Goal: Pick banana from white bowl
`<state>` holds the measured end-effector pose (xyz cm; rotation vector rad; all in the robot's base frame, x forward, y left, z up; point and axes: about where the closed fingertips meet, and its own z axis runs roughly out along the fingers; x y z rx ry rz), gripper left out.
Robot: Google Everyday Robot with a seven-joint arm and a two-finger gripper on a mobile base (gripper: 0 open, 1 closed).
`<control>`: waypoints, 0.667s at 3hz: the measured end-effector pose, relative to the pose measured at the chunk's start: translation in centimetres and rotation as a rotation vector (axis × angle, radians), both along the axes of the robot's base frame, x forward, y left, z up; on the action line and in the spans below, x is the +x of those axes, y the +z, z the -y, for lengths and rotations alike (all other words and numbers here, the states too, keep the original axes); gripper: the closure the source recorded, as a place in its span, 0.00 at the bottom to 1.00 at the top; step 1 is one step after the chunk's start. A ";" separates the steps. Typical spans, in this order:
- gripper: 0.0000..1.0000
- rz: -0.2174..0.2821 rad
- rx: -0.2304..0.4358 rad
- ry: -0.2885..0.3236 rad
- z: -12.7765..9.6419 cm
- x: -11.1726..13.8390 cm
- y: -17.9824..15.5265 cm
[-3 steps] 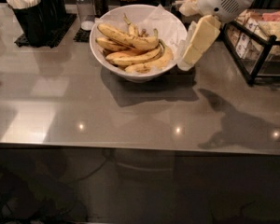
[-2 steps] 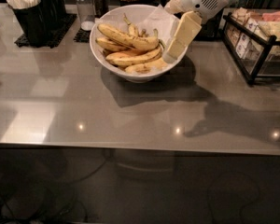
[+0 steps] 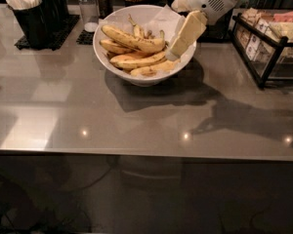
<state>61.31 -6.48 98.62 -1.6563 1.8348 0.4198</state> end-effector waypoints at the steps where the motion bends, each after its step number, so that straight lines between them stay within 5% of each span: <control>1: 0.00 -0.004 0.048 0.023 -2.2 3.0 -0.6; 2: 0.00 -0.035 0.085 0.043 -4.7 5.3 -1.8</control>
Offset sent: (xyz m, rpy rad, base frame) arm 0.0837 0.0702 -0.0246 0.1282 0.0693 0.0626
